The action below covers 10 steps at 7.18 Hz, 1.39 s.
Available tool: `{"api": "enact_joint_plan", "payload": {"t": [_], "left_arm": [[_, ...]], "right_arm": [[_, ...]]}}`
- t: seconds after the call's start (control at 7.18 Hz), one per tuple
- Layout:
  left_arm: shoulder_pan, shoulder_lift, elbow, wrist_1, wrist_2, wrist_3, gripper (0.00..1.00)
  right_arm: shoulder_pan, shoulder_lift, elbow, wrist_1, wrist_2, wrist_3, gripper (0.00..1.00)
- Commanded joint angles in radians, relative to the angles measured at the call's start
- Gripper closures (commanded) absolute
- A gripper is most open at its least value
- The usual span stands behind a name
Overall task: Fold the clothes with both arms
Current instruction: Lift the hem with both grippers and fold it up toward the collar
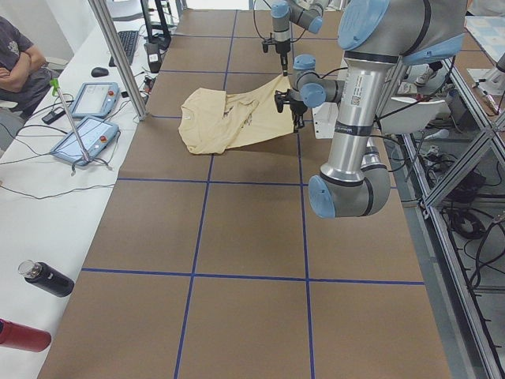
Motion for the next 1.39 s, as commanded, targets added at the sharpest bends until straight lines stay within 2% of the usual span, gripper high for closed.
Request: {"api": "enact_joint_plan", "payload": {"t": [0.0,0.28,0.56,0.7,0.84,0.97,1.11,1.25], "left_arm": [[0.047,-0.002,-0.047,0.035,-0.058,-0.008,1.00],[0.026,-0.009,-0.074,0.035,-0.059,-0.005,1.00],[-0.136,-0.050,-0.071,0.035,-0.061,0.039,1.00],[-0.234,-0.076,-0.058,0.034,-0.081,0.131,1.00],[-0.311,-0.116,0.015,0.009,-0.101,0.165,1.00],[-0.400,-0.195,0.132,-0.005,-0.110,0.200,1.00],[-0.469,-0.232,0.241,-0.056,-0.112,0.279,1.00],[-0.498,-0.234,0.406,-0.216,-0.112,0.297,1.00]], "right_arm": [[-0.018,-0.051,0.034,0.000,0.100,0.009,1.00],[0.003,-0.021,0.005,0.009,0.083,0.008,1.00],[0.189,0.073,-0.058,0.011,0.097,-0.015,1.00],[0.277,0.114,-0.101,0.009,0.112,-0.046,1.00],[0.358,0.187,-0.162,0.006,0.141,-0.058,1.00],[0.406,0.282,-0.252,0.008,0.146,-0.058,1.00],[0.419,0.358,-0.352,0.011,0.137,-0.075,1.00],[0.428,0.425,-0.477,0.017,0.129,-0.113,1.00]]}}
